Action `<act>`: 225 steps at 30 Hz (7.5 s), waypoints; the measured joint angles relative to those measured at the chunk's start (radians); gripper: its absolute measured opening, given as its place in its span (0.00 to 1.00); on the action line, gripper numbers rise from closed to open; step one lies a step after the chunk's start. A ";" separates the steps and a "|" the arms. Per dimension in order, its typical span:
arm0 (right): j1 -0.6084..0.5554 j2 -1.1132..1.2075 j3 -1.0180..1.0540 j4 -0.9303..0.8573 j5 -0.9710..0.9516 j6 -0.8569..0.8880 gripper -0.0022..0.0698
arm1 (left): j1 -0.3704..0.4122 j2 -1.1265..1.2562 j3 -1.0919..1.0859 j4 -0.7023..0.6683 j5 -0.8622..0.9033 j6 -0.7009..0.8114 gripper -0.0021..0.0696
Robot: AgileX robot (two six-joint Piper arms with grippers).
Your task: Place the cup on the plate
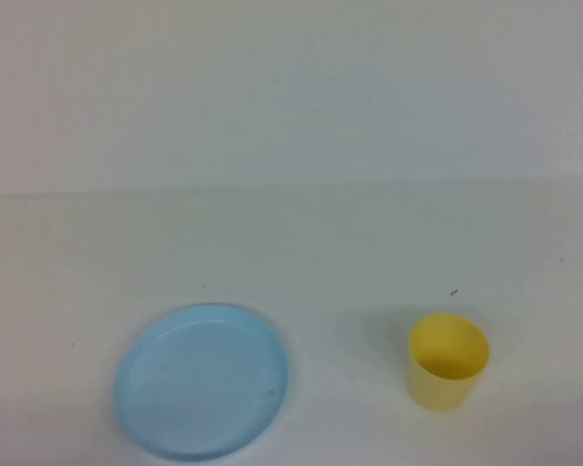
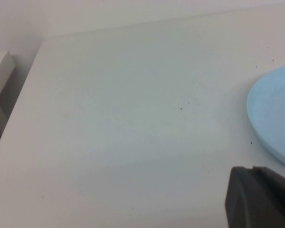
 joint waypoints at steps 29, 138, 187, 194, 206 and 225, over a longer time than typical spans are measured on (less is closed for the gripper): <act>0.000 0.000 0.002 0.019 -0.156 0.000 0.03 | 0.000 0.002 0.000 0.002 -0.459 0.000 0.03; 0.071 0.767 -0.572 0.732 0.423 -0.801 0.56 | -0.227 1.789 -0.923 0.004 0.163 -0.154 0.25; 0.071 0.814 -0.596 0.710 0.455 -0.751 0.56 | -0.380 1.799 -1.156 -0.359 0.197 0.121 0.51; 0.113 0.996 -0.754 0.657 0.517 -0.688 0.56 | -0.356 1.507 -1.156 -0.298 0.204 0.137 0.53; 0.405 1.427 -1.097 0.257 0.515 -0.420 0.56 | -0.360 0.982 -0.976 -0.128 0.235 0.138 0.23; 0.501 1.870 -1.325 0.043 0.513 -0.293 0.56 | -0.360 0.778 -0.563 0.019 -0.100 0.113 0.03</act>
